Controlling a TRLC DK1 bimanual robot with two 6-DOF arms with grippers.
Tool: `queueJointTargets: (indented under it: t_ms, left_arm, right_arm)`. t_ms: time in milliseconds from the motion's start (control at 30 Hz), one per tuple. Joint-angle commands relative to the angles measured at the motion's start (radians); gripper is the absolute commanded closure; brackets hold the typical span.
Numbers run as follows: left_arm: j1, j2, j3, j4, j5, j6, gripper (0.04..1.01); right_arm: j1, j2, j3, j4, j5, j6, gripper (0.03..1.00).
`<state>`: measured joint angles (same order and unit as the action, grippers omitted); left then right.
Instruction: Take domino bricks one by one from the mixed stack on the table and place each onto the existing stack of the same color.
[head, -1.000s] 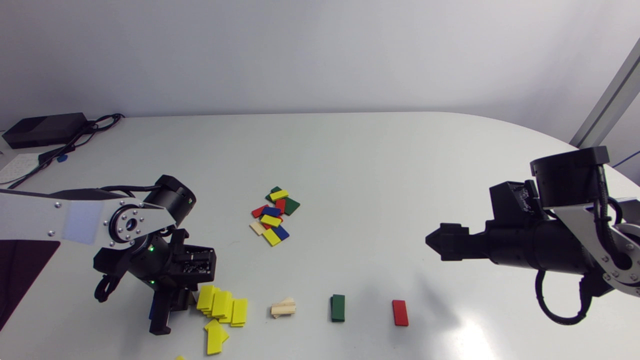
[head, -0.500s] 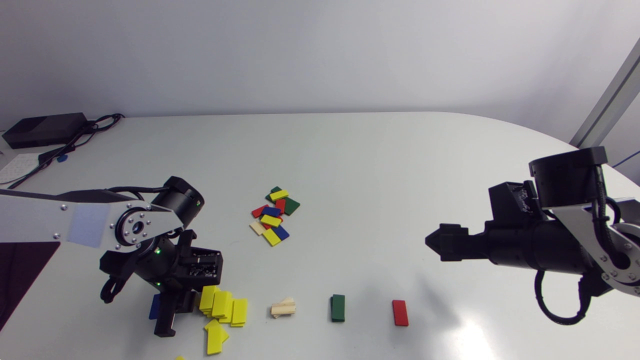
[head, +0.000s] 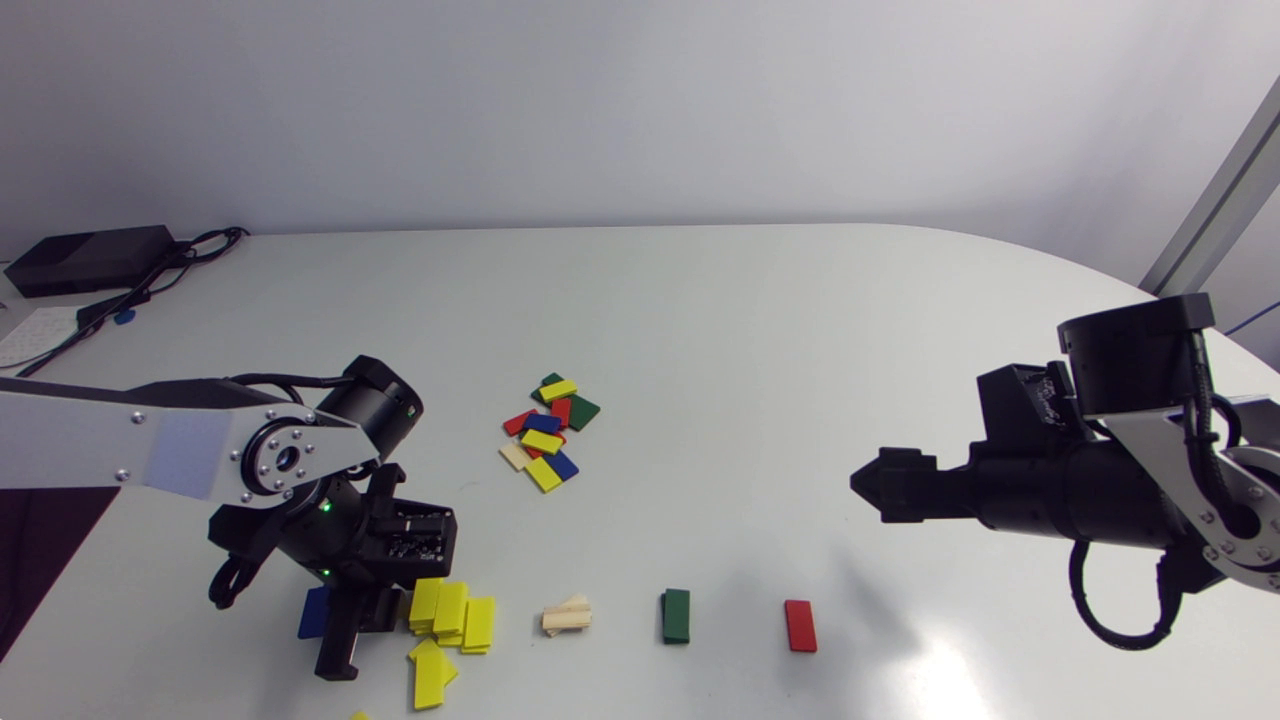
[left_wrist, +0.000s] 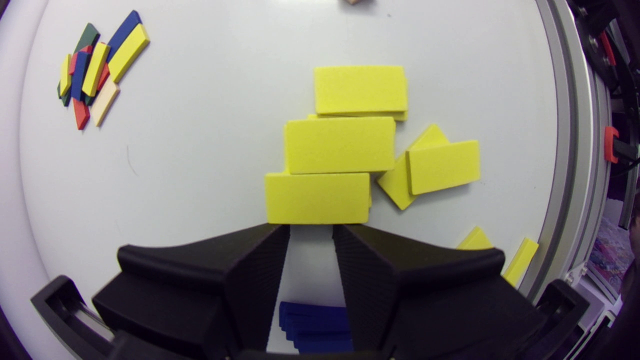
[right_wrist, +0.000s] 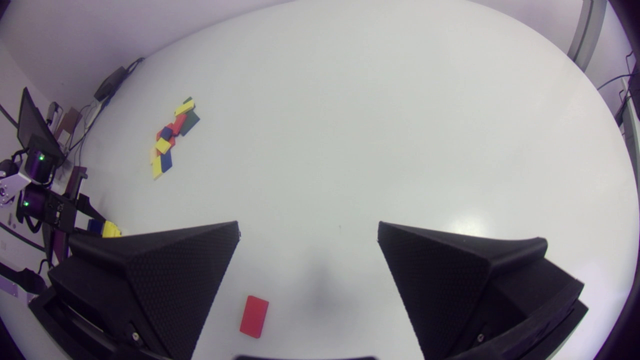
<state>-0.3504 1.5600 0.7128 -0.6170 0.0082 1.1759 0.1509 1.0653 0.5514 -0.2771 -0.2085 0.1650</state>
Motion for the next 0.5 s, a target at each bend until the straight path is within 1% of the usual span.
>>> queueJointTargets:
  t_ms: [0,233,300,400,467]
  left_arm:
    - [-0.010,0.005,0.025,-0.013,0.012,-0.015,0.700]
    - [-0.007,0.005,0.027,-0.015,0.012,-0.019,0.700]
    - [0.007,-0.005,0.030,-0.026,0.010,-0.018,0.700]
    - [0.048,-0.040,0.028,-0.041,0.010,-0.016,0.698]
    - [0.068,-0.074,0.017,-0.070,0.010,-0.018,0.697]
  right_arm:
    - [0.004,0.015,-0.025,0.010,0.008,0.007,0.062]
    - [0.004,0.015,-0.027,0.010,0.008,0.007,0.062]
    - [0.004,0.013,-0.027,0.012,0.008,0.005,0.062]
    - [0.004,0.013,-0.028,0.012,0.008,0.005,0.062]
    - [0.006,0.013,-0.028,0.012,0.008,0.005,0.062]
